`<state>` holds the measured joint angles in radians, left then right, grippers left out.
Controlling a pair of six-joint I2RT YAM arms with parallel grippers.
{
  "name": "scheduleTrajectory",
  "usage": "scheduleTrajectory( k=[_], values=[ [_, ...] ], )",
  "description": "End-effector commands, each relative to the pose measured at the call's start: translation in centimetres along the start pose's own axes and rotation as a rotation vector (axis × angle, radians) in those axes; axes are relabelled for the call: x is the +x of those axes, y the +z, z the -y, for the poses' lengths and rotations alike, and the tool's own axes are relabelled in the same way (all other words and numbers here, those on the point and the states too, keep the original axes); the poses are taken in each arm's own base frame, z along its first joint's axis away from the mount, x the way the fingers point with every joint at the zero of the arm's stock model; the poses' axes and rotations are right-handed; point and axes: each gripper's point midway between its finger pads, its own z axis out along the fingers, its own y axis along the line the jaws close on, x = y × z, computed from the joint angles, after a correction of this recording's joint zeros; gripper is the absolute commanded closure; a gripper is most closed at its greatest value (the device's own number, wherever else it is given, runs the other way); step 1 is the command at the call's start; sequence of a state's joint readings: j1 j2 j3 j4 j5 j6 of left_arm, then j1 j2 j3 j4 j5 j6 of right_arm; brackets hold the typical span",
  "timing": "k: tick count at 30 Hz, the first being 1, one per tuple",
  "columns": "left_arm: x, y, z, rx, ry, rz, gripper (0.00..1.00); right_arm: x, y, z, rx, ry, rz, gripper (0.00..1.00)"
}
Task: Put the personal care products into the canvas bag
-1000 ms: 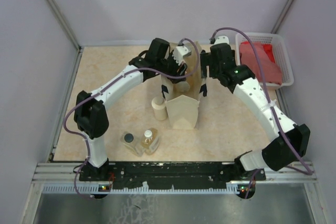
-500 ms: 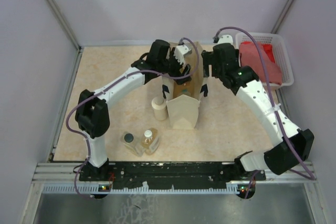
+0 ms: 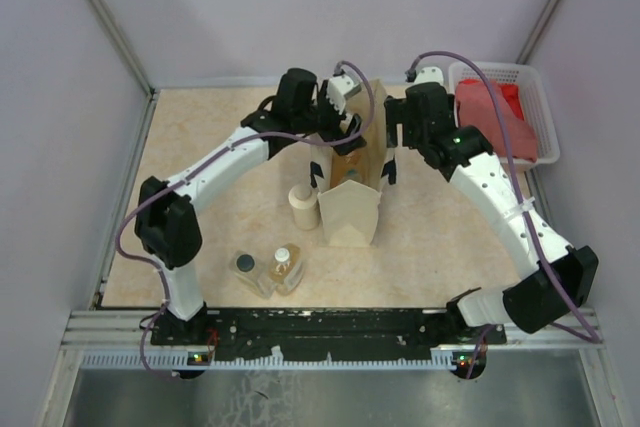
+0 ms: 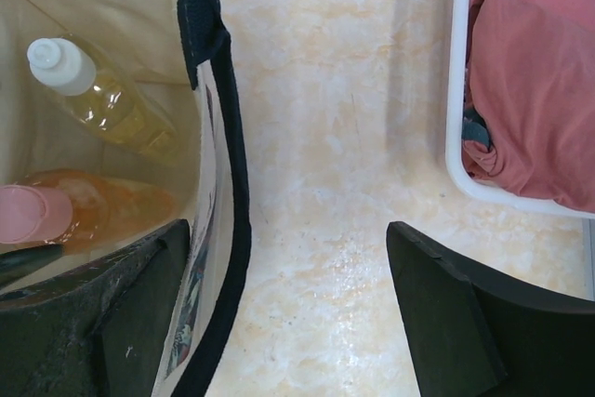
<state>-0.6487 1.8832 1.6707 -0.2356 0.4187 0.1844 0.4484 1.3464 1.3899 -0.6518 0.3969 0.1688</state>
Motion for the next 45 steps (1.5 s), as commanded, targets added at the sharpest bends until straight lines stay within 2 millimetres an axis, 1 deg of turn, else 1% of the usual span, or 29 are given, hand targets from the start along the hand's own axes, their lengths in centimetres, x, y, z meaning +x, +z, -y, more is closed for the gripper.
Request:
scheduleTrajectory(
  k=[1, 3, 4, 5, 6, 7, 10, 12, 14, 17, 19, 22, 28, 33, 36, 41, 45],
  values=[
    [-11.7, -7.7, 1.3, -0.068, 0.08, 0.254, 0.0, -2.1, -0.6, -0.3, -0.029, 0.049, 0.067, 0.13],
    [-13.8, -10.5, 1.5, -0.107, 0.099, 0.306, 0.0, -1.9, -0.3, -0.7, -0.042, 0.051, 0.063, 0.13],
    [-14.4, -11.7, 1.6, -0.132, 0.105, 0.322, 0.0, -1.7, -0.1, -0.8, -0.046, 0.05, 0.059, 0.13],
    [-14.7, -12.9, 1.5, -0.16, 0.107, 0.328, 0.0, -1.6, 0.0, -0.9, -0.048, 0.05, 0.055, 0.13],
    [-14.5, -13.8, 1.5, -0.188, 0.104, 0.321, 0.0, -1.4, 0.2, -0.9, -0.049, 0.048, 0.05, 0.13],
    [-13.8, -14.6, 1.1, -0.228, 0.095, 0.303, 0.0, -1.3, 0.3, -0.9, -0.046, 0.045, 0.046, 0.13],
    [-9.9, -16.4, -0.3, -0.361, 0.043, 0.193, 0.0, -0.8, 0.8, -1.0, -0.041, 0.037, 0.035, 0.13],
    [-6.4, -17.3, -0.5, -0.41, -0.012, 0.103, 0.0, -0.6, 1.0, -1.0, -0.037, 0.031, 0.03, 0.13],
    [-3.7, -18.2, 0.1, -0.426, -0.066, 0.059, 0.0, -0.5, 1.2, -1.0, -0.033, 0.025, 0.025, 0.13],
    [-0.1, -19.5, 1.1, -0.448, -0.16, 0.014, 0.0, -0.4, 1.5, -0.9, -0.025, 0.017, 0.017, 0.13],
    [2.2, -19.9, 1.5, -0.464, -0.221, -0.039, 0.0, -0.5, 1.7, -1.0, -0.024, 0.014, 0.014, 0.13],
    [5.2, -19.7, 2.1, -0.46, -0.276, -0.102, 0.0, -0.5, 2.0, -1.1, -0.025, 0.01, 0.009, 0.13],
    [8.5, -18.3, 3.0, -0.402, -0.286, -0.159, 0.0, -0.4, 2.1, -1.2, -0.027, 0.001, -0.002, 0.13],
    [10.5, -16.3, 4.2, -0.304, -0.283, -0.179, 0.0, -0.2, 2.0, -0.9, -0.018, 0.002, -0.004, 0.13],
    [11.6, -15.2, 4.5, -0.277, -0.291, -0.173, 0.0, 0.0, 1.8, -0.8, -0.015, 0.002, -0.006, 0.13],
    [12.9, -13.8, 4.2, -0.262, -0.314, -0.182, 0.0, 0.1, 1.4, -0.5, -0.009, 0.002, -0.004, 0.12],
    [13.5, -12.6, 4.1, -0.244, -0.321, -0.188, 0.0, 0.2, 1.3, -0.2, -0.003, 0.002, -0.004, 0.12]
  ],
)
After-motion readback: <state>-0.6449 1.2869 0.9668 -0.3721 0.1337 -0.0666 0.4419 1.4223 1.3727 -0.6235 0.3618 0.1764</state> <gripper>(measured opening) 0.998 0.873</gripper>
